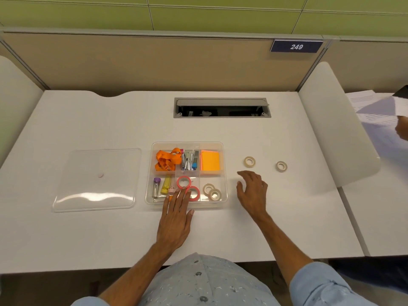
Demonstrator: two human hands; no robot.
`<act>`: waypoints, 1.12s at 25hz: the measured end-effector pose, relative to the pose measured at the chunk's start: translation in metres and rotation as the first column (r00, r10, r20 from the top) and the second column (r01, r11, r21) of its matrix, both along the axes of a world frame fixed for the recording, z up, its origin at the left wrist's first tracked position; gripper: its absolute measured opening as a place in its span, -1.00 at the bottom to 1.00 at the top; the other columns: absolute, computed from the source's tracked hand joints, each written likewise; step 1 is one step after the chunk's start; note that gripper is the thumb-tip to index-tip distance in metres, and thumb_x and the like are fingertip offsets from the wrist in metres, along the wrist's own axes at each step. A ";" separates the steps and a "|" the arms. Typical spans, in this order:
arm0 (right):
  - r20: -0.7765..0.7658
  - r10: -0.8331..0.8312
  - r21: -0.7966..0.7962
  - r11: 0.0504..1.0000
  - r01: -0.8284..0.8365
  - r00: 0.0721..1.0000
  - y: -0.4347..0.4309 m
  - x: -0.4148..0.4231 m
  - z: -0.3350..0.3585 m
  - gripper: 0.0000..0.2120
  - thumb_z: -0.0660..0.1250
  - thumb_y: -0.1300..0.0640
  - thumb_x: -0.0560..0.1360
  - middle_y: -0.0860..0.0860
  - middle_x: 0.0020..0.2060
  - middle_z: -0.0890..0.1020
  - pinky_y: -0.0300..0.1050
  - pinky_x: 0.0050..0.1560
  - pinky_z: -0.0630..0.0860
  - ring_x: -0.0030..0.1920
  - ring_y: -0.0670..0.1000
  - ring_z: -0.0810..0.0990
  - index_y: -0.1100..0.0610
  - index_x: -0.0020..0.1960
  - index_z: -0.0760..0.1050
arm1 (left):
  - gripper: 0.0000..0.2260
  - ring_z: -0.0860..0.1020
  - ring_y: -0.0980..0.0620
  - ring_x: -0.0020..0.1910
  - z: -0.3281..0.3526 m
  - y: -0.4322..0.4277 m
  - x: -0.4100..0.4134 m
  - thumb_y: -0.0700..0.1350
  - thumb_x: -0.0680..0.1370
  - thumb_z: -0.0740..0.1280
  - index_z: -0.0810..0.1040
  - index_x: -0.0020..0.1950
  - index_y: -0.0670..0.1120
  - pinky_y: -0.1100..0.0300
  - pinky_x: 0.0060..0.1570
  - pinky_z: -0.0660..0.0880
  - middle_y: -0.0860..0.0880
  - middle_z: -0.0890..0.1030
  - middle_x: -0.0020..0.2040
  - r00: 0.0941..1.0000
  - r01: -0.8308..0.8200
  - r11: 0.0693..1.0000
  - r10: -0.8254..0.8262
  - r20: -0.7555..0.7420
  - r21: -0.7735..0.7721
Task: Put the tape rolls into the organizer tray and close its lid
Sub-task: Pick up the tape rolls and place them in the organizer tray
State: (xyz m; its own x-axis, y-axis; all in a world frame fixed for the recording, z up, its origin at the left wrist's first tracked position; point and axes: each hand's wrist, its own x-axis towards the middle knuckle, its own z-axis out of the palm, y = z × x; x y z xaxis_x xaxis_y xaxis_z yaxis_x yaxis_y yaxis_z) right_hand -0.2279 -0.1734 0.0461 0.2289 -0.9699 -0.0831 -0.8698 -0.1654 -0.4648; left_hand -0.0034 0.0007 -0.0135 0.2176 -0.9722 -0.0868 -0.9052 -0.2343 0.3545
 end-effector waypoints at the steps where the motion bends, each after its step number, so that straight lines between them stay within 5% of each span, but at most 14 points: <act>1: -0.043 -0.015 0.029 0.999 0.016 0.999 -0.009 -0.004 0.001 -0.59 0.30 0.14 0.66 -0.01 0.49 0.52 0.13 0.52 0.34 0.52 0.08 0.43 0.03 0.50 0.50 | -0.44 0.06 -0.08 0.73 0.000 0.000 0.000 0.12 0.74 0.14 0.12 0.71 -0.02 -0.24 0.69 0.11 -0.04 0.15 0.73 1.000 -0.001 1.000 0.001 0.004 0.001; 8: -0.204 0.044 0.159 0.987 -0.012 0.978 -0.056 -0.010 0.006 -0.41 0.32 0.13 0.63 0.08 0.61 0.29 0.19 0.57 0.34 0.59 0.16 0.30 0.08 0.63 0.27 | -0.44 0.06 -0.09 0.73 -0.001 -0.002 -0.002 0.13 0.73 0.11 0.13 0.71 0.00 -0.25 0.69 0.12 -0.03 0.16 0.73 1.000 -0.019 1.000 0.019 -0.016 0.005; 15: -0.227 0.114 0.099 0.991 -0.093 0.967 -0.048 -0.011 -0.007 -0.64 0.35 0.15 0.63 -0.02 0.57 0.41 0.06 0.54 0.34 0.57 0.05 0.38 0.06 0.42 0.53 | -0.46 0.15 -0.12 0.71 -0.001 -0.004 -0.003 0.12 0.72 0.15 0.21 0.69 -0.01 -0.28 0.66 0.18 -0.06 0.24 0.70 0.999 -0.032 0.999 0.032 -0.018 -0.015; 22: 0.027 -0.022 0.008 1.000 0.022 0.999 -0.027 -0.002 -0.006 -0.73 0.41 0.04 0.61 -0.05 0.28 0.66 0.09 0.30 0.44 0.29 0.09 0.60 0.04 0.29 0.58 | -0.45 0.12 -0.10 0.72 -0.001 -0.002 -0.001 0.13 0.73 0.10 0.18 0.70 -0.01 -0.25 0.68 0.15 -0.06 0.22 0.71 1.000 -0.008 1.000 0.008 -0.006 -0.014; 28: 0.116 0.231 -0.088 0.971 -0.222 0.966 -0.007 0.021 0.000 -0.58 0.43 -0.06 0.61 -0.05 0.33 0.65 0.00 0.36 0.46 0.33 0.03 0.59 0.03 0.43 0.56 | -0.46 0.13 -0.10 0.72 0.000 0.000 0.002 0.09 0.73 0.14 0.16 0.70 -0.01 -0.24 0.69 0.13 -0.05 0.21 0.71 1.000 0.005 1.000 -0.005 -0.029 -0.019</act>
